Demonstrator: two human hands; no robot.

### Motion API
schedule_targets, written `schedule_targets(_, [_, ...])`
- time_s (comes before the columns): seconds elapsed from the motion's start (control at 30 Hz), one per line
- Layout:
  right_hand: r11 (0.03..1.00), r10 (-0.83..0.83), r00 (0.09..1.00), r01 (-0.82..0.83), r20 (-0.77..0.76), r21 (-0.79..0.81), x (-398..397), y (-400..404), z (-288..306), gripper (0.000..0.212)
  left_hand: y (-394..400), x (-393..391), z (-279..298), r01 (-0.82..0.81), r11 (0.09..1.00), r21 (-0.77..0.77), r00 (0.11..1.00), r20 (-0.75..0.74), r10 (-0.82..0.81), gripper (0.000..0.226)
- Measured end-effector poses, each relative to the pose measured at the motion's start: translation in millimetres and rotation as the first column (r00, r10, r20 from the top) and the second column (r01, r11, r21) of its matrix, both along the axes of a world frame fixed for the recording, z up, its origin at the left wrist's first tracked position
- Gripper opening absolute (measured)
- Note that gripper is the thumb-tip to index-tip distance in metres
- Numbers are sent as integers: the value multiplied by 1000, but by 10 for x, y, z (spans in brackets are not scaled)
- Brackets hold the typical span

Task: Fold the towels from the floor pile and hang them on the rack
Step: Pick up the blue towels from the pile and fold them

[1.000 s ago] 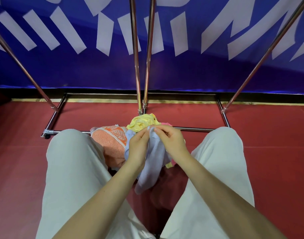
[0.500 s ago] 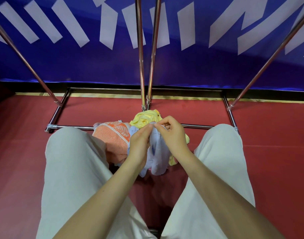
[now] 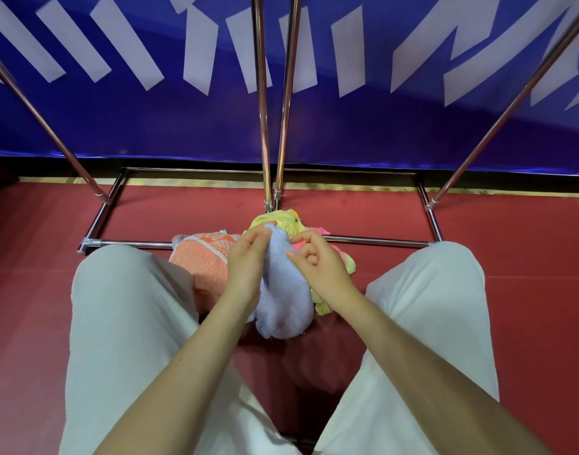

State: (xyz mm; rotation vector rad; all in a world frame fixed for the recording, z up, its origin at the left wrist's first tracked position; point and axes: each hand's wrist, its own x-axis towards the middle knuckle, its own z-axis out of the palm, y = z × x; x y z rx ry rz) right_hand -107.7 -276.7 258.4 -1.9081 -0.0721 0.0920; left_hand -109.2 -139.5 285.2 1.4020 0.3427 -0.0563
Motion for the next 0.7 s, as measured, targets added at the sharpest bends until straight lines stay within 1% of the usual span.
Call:
schedule_targets(0.07, [998, 38, 999, -38, -8, -52, -37, -49, -74, 12, 101, 42, 19, -20, 1000, -11, 998, 56, 20, 22])
schedule_targets(0.13, [990, 72, 997, -75, -27, -122, -84, -111, -153, 18, 202, 82, 48, -2, 1000, -6, 994, 106, 2, 20])
schedule_targets(0.2, [975, 98, 993, -109, -63, -192, -133, -181, -226, 23, 283, 108, 74, -46, 999, -28, 994, 93, 48, 22])
schedule_targets(0.3, [944, 133, 988, -149, -75, -295, -229, -301, -303, 37, 364, 132, 116, -180, 980, -84, 981, 51, 185, 28])
schedule_targets(0.4, [928, 126, 988, -150, -91, -340, -346, -453, -376, 45, 427, 144, 134, -178, 978, -114, 982, 49, 184, 26])
schedule_targets(0.53, [928, 123, 972, -184, -199, -325, -465, -645, -521, 37, 507, 120, 126, -234, 970, -64, 970, 43, 237, 21])
schedule_targets(0.57, [926, 119, 968, -189, -221, -327, -484, -679, -546, 37, 546, 115, 109, -244, 968, -53, 969, 36, 246, 21])
schedule_targets(0.6, [920, 111, 966, -188, -232, -345, -497, -705, -560, 37, 590, 119, 81, -246, 968, -47, 969, 25, 247, 27])
schedule_targets(0.67, [875, 89, 973, -179, -213, -451, -510, -740, -569, 38, 678, 123, 37, -245, 969, -31, 969, -1, 245, 40])
schedule_targets(0.7, [836, 75, 977, -170, -199, -521, -507, -754, -565, 39, 712, 121, 21, -259, 965, -26, 966, 2, 259, 38])
